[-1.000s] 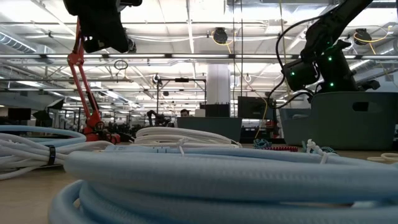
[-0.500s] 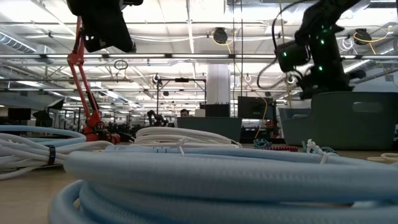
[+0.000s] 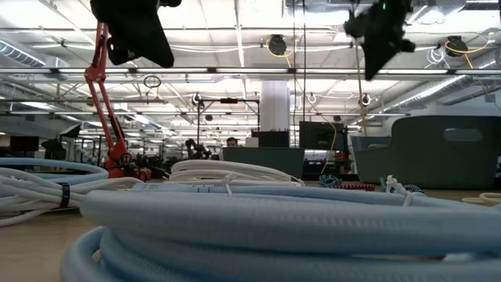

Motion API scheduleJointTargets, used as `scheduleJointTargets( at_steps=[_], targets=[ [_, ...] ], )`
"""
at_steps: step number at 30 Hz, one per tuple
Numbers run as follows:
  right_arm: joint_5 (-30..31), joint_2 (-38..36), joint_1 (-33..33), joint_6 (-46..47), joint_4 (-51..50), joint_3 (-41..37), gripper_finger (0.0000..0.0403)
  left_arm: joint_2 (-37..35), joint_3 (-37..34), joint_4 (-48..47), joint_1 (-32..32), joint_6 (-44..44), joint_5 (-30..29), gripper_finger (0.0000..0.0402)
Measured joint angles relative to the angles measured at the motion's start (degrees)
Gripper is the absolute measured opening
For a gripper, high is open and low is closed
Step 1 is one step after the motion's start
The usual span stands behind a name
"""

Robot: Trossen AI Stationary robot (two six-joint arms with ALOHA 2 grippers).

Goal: Pick & Place USB Port
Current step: Put the white charger cable into the left blue bin

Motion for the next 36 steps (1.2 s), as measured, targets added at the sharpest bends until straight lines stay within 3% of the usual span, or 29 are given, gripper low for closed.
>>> scheduleJointTargets(
  at_steps=[9,15,22,29,36],
  targets=[
    [-4.49,-2.86,22.73,8.65,3.82,0.69,0.0,0.0,0.0,2.67,1.66,-0.76,-0.46,0.0024],
    [-3.02,-2.53,39.31,14.36,4.1,0.28,0.0,0.01,0.0,10.42,4.51,-4.45,1.44,0.0024],
    [-1.17,-2.54,53.44,22.61,4.11,-2.6,0.0,0.01,0.0,15.2,7.1,-9.69,1.48,0.0024],
    [0.44,-2.53,61.07,29.1,4.3,-7.79,0.0,0.02,0.0,16.26,7.8,-9.18,2.54,0.0024],
    [-0.9,-2.55,63.25,25.65,6.05,-19.41,0.0002,0.02,0.0,19.39,8.4,-8.48,2.95,0.0024]
  ],
)
